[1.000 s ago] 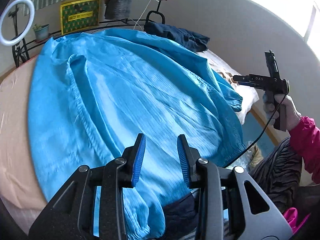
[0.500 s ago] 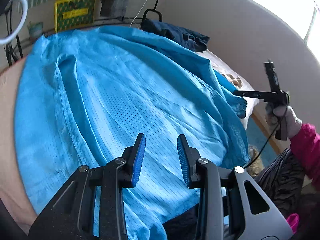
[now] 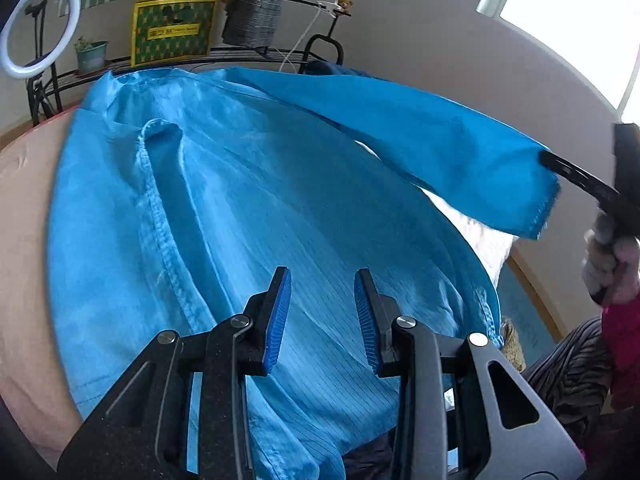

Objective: Fold large clothes

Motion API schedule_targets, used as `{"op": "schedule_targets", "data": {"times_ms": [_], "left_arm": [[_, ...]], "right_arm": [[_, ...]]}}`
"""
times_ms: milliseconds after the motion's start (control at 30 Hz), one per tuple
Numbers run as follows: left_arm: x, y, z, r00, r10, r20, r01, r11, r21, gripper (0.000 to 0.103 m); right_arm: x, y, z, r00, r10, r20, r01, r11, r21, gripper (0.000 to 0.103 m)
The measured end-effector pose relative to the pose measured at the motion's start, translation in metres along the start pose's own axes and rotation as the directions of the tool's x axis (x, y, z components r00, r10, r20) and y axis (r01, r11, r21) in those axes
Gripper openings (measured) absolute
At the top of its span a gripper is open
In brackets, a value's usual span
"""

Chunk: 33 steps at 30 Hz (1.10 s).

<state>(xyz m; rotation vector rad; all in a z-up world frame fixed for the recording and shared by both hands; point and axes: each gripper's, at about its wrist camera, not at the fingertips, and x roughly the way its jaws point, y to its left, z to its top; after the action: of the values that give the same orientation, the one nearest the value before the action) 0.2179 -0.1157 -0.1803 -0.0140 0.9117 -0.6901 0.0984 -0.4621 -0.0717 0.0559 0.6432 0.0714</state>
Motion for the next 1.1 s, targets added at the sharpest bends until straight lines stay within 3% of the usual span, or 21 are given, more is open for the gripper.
{"op": "schedule_targets", "data": {"times_ms": [67,167,233,400,533,633,667,767,800,867,1000,1100], "left_arm": [[-0.003,0.008,0.001,1.000,-0.008,0.006,0.009,0.999,-0.034,0.033],[-0.004,0.023,0.002,0.999,-0.031,0.005,0.032,0.992,-0.119,0.033],[0.000,0.032,0.001,0.999,-0.040,-0.014,0.037,0.986,-0.163,0.033],[0.007,0.039,-0.003,0.998,-0.038,-0.043,0.029,0.978,-0.205,0.033],[0.009,0.036,-0.002,0.999,-0.007,-0.042,-0.001,0.983,-0.185,0.033],[0.013,0.033,-0.004,0.998,0.028,-0.054,-0.036,0.987,-0.155,0.033],[0.015,0.032,-0.004,0.998,0.025,-0.059,-0.034,0.988,-0.153,0.033],[0.020,0.024,-0.012,0.996,0.015,-0.086,-0.025,0.992,-0.124,0.033],[0.021,0.020,-0.015,0.995,0.010,-0.095,-0.021,0.993,-0.113,0.033],[0.022,0.012,-0.024,0.994,-0.001,-0.112,-0.010,0.995,-0.096,0.033],[0.028,-0.008,-0.042,0.989,-0.013,-0.150,0.005,0.999,-0.054,0.033],[0.034,-0.023,-0.055,0.983,-0.033,-0.178,0.027,0.999,-0.037,0.033]], "right_arm": [[-0.003,0.025,0.000,0.998,0.058,0.000,-0.058,0.997,-0.056,0.000],[0.007,0.073,-0.015,0.987,0.146,-0.068,-0.155,0.974,-0.162,0.000],[0.020,0.104,-0.033,0.967,0.204,-0.149,-0.233,0.949,-0.214,0.000],[0.054,0.164,-0.085,0.906,0.245,-0.344,-0.353,0.886,-0.300,0.000],[0.062,0.190,-0.100,0.879,0.278,-0.388,-0.410,0.856,-0.314,0.000],[0.065,0.205,-0.103,0.821,0.367,-0.436,-0.503,0.828,-0.250,0.001],[0.063,0.209,-0.107,0.811,0.377,-0.446,-0.520,0.815,-0.255,0.002],[0.049,0.200,-0.111,0.825,0.350,-0.443,-0.498,0.821,-0.279,0.016],[0.047,0.189,-0.107,0.825,0.363,-0.434,-0.498,0.829,-0.254,0.029],[0.039,0.160,-0.104,0.833,0.385,-0.397,-0.483,0.856,-0.183,0.039],[0.040,0.084,-0.102,0.889,0.289,-0.355,-0.324,0.945,-0.043,0.040],[0.057,0.040,-0.108,0.885,0.245,-0.396,-0.242,0.969,0.056,0.040]]}}
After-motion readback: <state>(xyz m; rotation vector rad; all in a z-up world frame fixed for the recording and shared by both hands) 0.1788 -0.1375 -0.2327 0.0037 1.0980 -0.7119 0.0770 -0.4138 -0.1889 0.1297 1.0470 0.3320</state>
